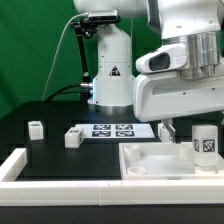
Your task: Assemble one leg
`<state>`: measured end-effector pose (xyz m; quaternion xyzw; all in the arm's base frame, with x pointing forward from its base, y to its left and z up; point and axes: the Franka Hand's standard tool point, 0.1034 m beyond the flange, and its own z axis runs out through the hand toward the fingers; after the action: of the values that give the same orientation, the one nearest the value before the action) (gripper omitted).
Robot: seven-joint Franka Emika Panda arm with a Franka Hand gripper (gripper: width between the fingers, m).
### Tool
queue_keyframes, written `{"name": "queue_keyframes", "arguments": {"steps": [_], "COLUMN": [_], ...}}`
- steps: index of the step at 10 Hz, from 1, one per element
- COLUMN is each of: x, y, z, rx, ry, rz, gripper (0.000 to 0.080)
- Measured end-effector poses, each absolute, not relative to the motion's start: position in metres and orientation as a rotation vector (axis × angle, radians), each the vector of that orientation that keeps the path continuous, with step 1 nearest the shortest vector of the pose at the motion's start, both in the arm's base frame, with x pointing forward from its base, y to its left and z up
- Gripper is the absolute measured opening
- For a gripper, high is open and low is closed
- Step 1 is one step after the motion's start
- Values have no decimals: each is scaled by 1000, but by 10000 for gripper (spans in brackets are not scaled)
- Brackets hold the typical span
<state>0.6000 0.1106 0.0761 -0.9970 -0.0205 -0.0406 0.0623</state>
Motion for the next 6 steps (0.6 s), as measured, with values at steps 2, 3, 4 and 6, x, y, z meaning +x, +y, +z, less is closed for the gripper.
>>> {"name": "queue_keyframes", "arguments": {"steps": [2, 3, 4, 6], "x": [600, 600, 600, 600], "y": [111, 111, 111, 111], "z": [76, 76, 76, 75], "rx": [-3014, -3014, -3014, -3013], "ry": [-62, -62, -62, -25], "rz": [-127, -127, -126, -124], "gripper": [649, 522, 385, 290]}}
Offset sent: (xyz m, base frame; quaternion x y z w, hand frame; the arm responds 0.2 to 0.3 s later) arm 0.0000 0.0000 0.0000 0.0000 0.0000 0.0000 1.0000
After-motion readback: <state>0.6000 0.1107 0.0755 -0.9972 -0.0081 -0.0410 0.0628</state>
